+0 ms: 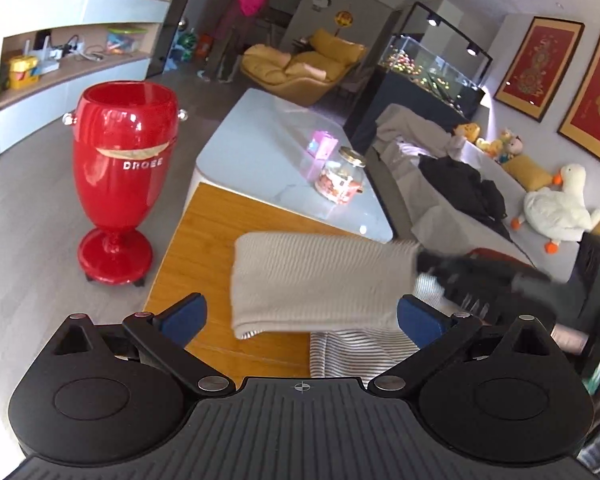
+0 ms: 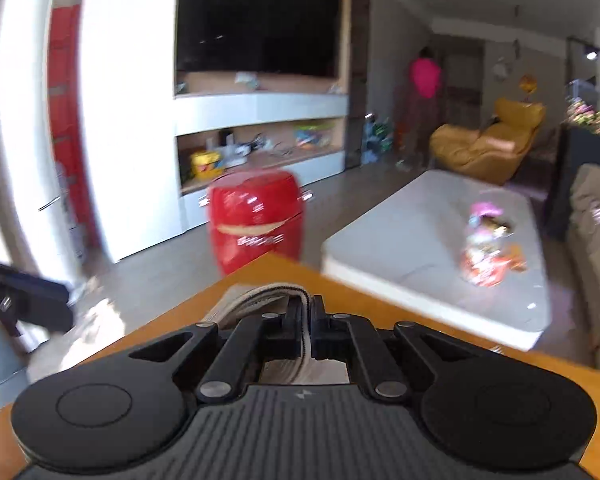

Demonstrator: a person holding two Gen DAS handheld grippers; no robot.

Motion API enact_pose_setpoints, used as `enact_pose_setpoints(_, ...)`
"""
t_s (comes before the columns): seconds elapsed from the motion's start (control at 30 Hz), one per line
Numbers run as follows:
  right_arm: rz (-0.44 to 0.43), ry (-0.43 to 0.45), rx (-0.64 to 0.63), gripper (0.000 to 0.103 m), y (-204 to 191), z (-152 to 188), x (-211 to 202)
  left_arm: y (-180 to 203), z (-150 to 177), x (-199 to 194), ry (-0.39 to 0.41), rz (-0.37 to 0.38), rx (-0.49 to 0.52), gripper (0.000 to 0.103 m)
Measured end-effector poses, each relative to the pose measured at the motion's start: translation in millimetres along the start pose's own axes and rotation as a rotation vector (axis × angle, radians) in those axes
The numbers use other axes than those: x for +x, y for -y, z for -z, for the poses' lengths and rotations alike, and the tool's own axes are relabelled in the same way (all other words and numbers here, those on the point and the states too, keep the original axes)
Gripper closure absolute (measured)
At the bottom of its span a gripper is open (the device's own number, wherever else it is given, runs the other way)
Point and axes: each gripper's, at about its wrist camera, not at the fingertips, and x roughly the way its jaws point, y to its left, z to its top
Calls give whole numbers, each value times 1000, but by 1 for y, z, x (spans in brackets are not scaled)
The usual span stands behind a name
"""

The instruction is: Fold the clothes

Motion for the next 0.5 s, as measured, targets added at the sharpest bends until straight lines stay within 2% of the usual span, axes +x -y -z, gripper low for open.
enact_pose_setpoints(0.1, 161, 30, -33, 99, 53, -12, -10, 14, 3, 19, -37, 37, 20, 0)
enact_pose_setpoints(0.17, 231, 19, -31, 99, 83, -11, -11, 25, 6, 32, -65, 67, 37, 0)
enact_pose_setpoints(0.3, 275, -50, -3, 99, 121, 16, -6, 49, 13, 58, -121, 105, 90, 0)
enact_pose_setpoints(0.5, 269, -201, 24, 92, 140, 71, 1, 83, 23, 102, -212, 139, 162, 0)
